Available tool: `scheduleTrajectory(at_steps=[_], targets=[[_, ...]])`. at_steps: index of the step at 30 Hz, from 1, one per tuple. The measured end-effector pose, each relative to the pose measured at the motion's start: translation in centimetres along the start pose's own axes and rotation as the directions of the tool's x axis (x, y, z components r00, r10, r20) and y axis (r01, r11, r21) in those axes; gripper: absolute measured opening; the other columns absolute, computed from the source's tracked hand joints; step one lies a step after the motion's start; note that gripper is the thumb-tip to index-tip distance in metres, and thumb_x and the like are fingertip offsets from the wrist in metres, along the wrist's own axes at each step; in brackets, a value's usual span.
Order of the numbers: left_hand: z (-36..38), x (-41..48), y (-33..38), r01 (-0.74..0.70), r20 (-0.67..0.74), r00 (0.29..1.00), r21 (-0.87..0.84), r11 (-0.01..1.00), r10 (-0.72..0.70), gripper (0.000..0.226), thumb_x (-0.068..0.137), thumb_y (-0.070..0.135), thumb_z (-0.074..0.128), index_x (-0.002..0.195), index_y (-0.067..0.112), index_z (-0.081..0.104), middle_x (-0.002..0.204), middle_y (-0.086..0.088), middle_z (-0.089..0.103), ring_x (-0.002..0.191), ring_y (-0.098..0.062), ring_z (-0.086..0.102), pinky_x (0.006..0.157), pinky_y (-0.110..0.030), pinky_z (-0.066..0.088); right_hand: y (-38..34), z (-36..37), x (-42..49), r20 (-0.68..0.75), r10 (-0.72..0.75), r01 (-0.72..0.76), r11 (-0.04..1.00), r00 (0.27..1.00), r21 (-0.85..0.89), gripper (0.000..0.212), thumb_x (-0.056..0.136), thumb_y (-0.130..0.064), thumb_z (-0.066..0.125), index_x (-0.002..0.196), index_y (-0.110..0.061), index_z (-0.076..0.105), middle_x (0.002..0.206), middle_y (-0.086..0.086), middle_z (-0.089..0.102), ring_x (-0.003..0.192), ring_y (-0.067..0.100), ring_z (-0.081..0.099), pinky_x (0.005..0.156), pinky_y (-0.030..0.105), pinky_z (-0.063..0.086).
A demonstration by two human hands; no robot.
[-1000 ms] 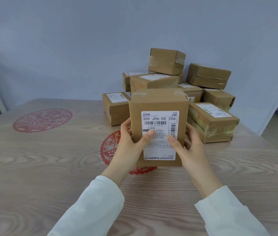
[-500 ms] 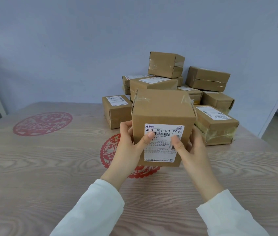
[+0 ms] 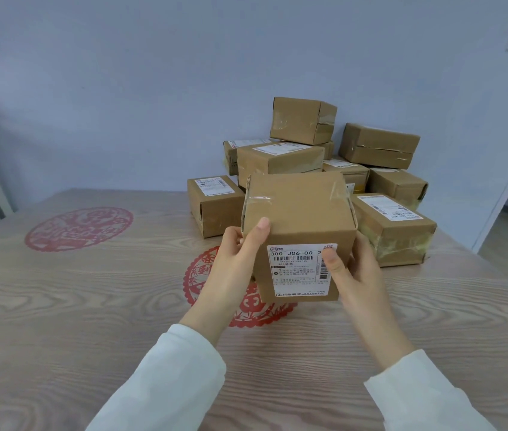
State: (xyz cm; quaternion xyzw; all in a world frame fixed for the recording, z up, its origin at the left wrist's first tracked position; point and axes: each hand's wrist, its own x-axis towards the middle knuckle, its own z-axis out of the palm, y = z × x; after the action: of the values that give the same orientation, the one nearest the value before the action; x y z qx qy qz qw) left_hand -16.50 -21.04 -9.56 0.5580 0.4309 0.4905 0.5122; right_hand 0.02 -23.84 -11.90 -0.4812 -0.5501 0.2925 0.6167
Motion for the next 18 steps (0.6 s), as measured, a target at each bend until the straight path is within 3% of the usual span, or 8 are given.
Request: scheduleTrajectory(at_steps=[3, 6, 9, 11, 16, 18], targets=[[0.0, 0.0, -0.2, -0.024, 0.027, 0.999, -0.039, 0.999, 0.025, 0.046, 0.074, 0.051, 0.062, 0.112, 0.028, 0.053, 0.102, 0.010, 0.069, 0.098, -0.008, 0.066, 0.093, -0.032, 0.050, -1.0, -0.1, -0.2, 0.022, 0.051, -0.052, 0.997, 0.998, 0.055, 0.071, 0.067, -0.048, 0.055, 0.131, -0.019, 0.044, 0.120, -0.014, 0.057, 0.092, -0.024, 0.053, 0.070, -0.003, 0.040], [0.2, -0.2, -0.1, -0.058, 0.056, 0.997, -0.047, 0.997, 0.060, 0.038, 0.089, 0.028, 0.064, 0.121, 0.021, 0.046, 0.103, 0.012, 0.066, 0.100, -0.007, 0.064, 0.086, -0.022, 0.051, -1.5, -0.3, -0.2, 0.011, 0.065, -0.066, 0.997, 0.998, 0.047, 0.061, 0.067, -0.048, 0.057, 0.123, -0.028, 0.048, 0.108, -0.025, 0.057, 0.085, -0.026, 0.053, 0.068, -0.004, 0.039], [0.3, -0.3, -0.1, -0.071, 0.051, 0.996, -0.018, 0.997, 0.072, 0.062, 0.073, 0.047, 0.072, 0.122, 0.023, 0.042, 0.110, 0.012, 0.062, 0.102, -0.005, 0.063, 0.087, -0.022, 0.050, -1.7, -0.6, -0.4, 0.035, 0.073, -0.075, 0.996, 0.997, 0.055, 0.058, 0.067, -0.045, 0.060, 0.122, -0.030, 0.051, 0.108, -0.023, 0.060, 0.089, -0.021, 0.057, 0.068, -0.001, 0.042], [0.2, -0.3, -0.2, -0.064, 0.030, 0.997, 0.010, 0.998, 0.064, 0.073, 0.061, 0.054, 0.066, 0.123, 0.025, 0.040, 0.114, 0.011, 0.060, 0.104, -0.005, 0.061, 0.088, -0.023, 0.050, -1.8, -0.7, -0.4, 0.072, 0.071, -0.075, 0.996, 0.995, 0.049, 0.066, 0.065, -0.045, 0.063, 0.127, -0.028, 0.050, 0.113, -0.020, 0.062, 0.096, -0.015, 0.058, 0.072, 0.003, 0.045], [-0.1, -0.4, -0.2, -0.064, 0.081, 0.995, 0.067, 0.996, 0.059, 0.077, 0.060, 0.051, 0.065, 0.126, 0.030, 0.033, 0.124, 0.010, 0.055, 0.107, -0.004, 0.059, 0.081, -0.016, 0.052, -1.4, -1.0, -0.3, 0.044, 0.069, -0.070, 0.997, 0.997, 0.034, 0.075, 0.063, -0.054, 0.060, 0.132, -0.026, 0.049, 0.117, -0.017, 0.063, 0.102, -0.010, 0.058, 0.084, 0.017, 0.049], [-0.1, -0.4, -0.2, -0.093, 0.092, 0.992, 0.095, 0.991, 0.084, 0.083, 0.061, 0.052, 0.065, 0.132, 0.036, 0.024, 0.128, 0.011, 0.050, 0.113, -0.004, 0.055, 0.085, -0.016, 0.049, -1.3, -1.0, -0.3, 0.042, 0.069, -0.070, 0.997, 0.997, 0.020, 0.076, 0.064, -0.055, 0.059, 0.133, -0.025, 0.048, 0.119, -0.016, 0.062, 0.105, -0.007, 0.058, 0.083, 0.017, 0.046]])
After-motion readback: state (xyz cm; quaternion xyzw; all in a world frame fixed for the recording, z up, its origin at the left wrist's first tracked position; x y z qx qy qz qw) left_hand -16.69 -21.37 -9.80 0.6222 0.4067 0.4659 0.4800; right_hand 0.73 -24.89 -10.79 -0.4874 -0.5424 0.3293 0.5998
